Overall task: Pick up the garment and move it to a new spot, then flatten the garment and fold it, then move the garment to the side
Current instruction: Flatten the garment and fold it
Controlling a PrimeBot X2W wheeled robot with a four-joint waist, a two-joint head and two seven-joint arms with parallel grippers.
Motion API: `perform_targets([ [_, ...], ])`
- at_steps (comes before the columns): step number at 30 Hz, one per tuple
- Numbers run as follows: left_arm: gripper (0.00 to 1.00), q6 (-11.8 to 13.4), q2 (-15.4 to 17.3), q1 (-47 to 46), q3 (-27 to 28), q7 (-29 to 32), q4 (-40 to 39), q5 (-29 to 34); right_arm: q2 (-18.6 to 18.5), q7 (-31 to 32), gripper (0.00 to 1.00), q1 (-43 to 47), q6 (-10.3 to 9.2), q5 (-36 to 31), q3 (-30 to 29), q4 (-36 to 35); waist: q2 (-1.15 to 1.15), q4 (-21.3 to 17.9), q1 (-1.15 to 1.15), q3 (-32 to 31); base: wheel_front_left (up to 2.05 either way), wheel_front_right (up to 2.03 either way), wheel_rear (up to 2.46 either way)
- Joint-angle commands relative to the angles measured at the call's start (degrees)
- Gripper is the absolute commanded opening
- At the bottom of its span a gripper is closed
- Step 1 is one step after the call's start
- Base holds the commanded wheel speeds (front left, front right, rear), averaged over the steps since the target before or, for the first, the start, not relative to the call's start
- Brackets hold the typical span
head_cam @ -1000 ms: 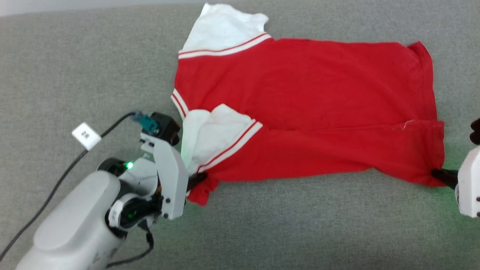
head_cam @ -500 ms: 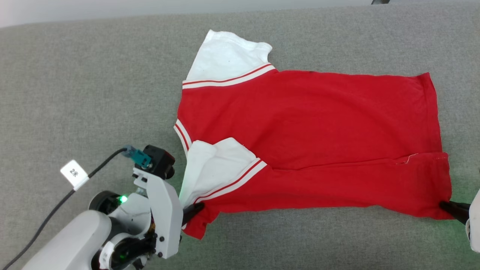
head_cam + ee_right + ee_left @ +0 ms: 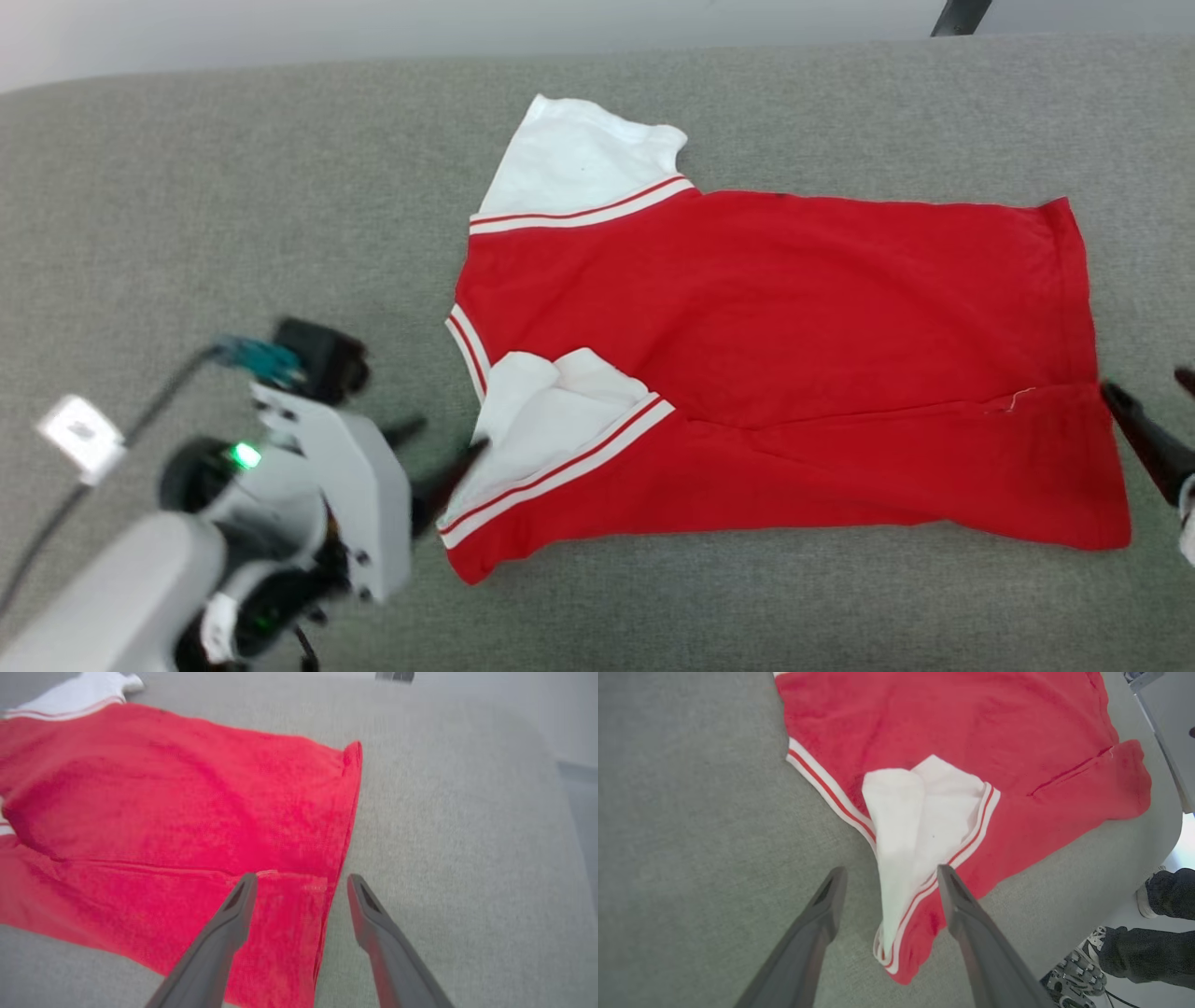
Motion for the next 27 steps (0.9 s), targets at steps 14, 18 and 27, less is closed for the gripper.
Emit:
perform_targets([
  [14,1.00,1.16,-6.40,-24.43,6.16,-2.52,17.60,2.01,11.54,-12.69,1.00,-3.58,-0.05,-2.42,5.25,-3.69,0.00,-8.33,0.00,4.16,0.00,0.00,0.00],
  [18,1.00,-0.36,-7.31,-31.47,5.30,-2.40,25.45,3.92,11.88,-13.85,1.00,-5.76,-0.05,-1.67,7.16,-2.78,0.00,-11.17,0.00,6.13,0.00,0.00,0.00],
  [27,1.00,-6.36,-8.37,-47.30,1.01,-0.73,46.65,9.21,11.81,-18.07,1.00,-10.85,-0.05,-0.48,10.91,-1.40,0.00,-17.74,0.00,11.41,0.00,0.00,0.00],
])
